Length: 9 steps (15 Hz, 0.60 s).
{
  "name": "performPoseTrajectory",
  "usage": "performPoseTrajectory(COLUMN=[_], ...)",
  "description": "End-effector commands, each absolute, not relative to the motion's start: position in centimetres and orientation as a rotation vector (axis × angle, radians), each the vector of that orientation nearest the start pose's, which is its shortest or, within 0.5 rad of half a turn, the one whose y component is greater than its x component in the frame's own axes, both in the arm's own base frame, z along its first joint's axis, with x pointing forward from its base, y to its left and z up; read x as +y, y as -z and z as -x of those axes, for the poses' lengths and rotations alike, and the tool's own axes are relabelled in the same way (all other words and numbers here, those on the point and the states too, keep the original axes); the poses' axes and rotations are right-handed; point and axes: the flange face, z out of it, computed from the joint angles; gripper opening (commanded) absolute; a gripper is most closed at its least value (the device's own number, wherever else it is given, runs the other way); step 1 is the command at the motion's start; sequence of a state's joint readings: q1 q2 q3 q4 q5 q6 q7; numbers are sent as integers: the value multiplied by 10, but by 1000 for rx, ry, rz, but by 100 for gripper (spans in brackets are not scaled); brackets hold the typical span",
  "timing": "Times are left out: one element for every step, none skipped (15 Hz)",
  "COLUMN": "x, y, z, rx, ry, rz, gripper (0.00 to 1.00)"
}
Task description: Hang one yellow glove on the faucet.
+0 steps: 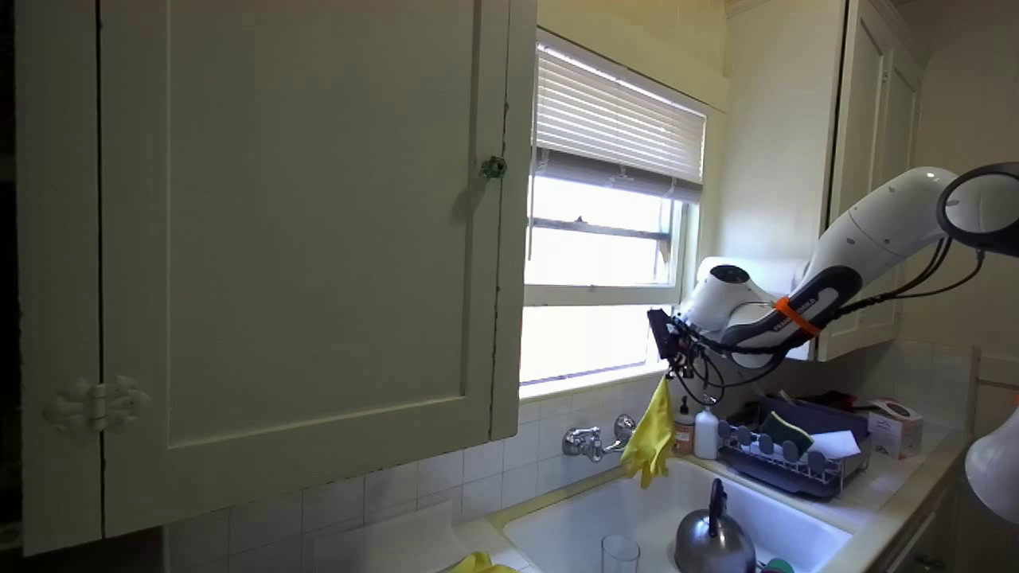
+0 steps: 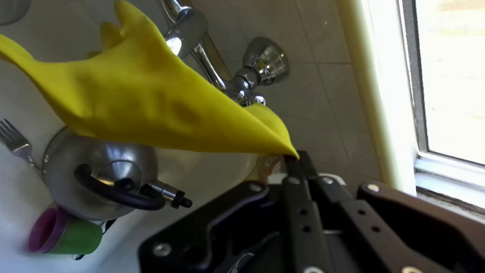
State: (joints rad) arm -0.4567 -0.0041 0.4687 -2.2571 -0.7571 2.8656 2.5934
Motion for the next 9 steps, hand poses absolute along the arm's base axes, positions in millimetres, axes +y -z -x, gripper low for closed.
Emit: performPoseTrajectory(x=[39,35,21,21,21,8,15,18,11], y=[-417,-415,-430,-416,-406,-425,-404,-396,-414], z=[-571,-575,-576,-580,-582,-585,-586,-587,-590], rx=[2199,2213,2244,2256,2262,2278,2277,2274,2270], ry=[862,929,955,1018,1074,1094,1130,1157,1166], rz=[1431,1433,1478,1485,1484,1541,1551,1563,1621], gripper=[0,0,0,0,0,0,0,0,0])
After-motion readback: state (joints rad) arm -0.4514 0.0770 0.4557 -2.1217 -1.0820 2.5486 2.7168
